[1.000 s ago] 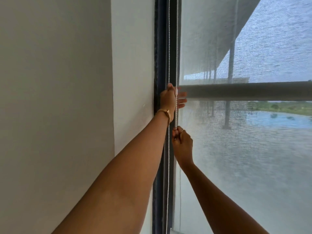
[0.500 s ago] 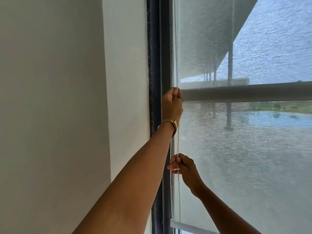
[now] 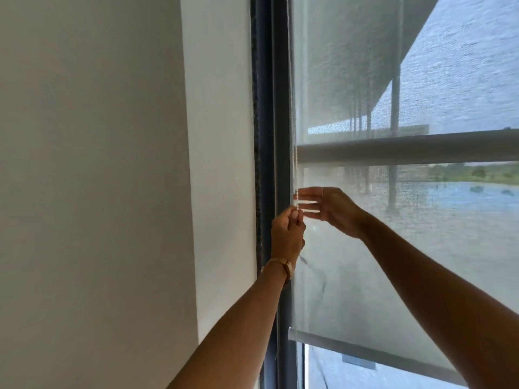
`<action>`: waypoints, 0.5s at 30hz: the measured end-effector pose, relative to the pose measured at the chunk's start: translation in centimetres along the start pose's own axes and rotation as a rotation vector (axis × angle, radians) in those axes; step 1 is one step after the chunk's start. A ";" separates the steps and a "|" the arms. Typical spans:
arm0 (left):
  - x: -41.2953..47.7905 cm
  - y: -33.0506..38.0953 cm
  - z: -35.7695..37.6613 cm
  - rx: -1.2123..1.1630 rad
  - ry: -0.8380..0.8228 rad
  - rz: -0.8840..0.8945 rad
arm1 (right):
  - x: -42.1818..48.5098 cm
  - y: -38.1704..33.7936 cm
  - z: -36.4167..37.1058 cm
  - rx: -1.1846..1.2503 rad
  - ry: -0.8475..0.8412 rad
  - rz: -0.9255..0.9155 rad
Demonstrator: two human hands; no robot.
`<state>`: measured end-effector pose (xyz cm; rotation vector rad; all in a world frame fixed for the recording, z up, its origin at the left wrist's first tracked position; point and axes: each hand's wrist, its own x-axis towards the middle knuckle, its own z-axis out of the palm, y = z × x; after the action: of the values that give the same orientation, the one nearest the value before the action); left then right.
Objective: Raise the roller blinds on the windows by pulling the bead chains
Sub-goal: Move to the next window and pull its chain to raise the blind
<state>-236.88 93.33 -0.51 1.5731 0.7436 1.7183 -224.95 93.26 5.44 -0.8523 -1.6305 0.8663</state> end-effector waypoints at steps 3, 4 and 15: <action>-1.7 -1.4 0.3 -0.025 -0.041 -0.063 | 1.2 -3.0 0.7 0.177 -0.004 0.013; -2.2 -2.0 0.6 -0.028 -0.049 -0.085 | 1.6 -3.9 1.0 0.228 -0.016 0.008; -5.0 -6.5 0.4 0.015 -0.037 -0.165 | 4.7 -7.4 3.1 0.115 0.249 -0.218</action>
<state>-235.62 93.23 -8.61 1.5053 0.8455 1.5640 -229.63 93.44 13.48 -0.6596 -1.4110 0.6663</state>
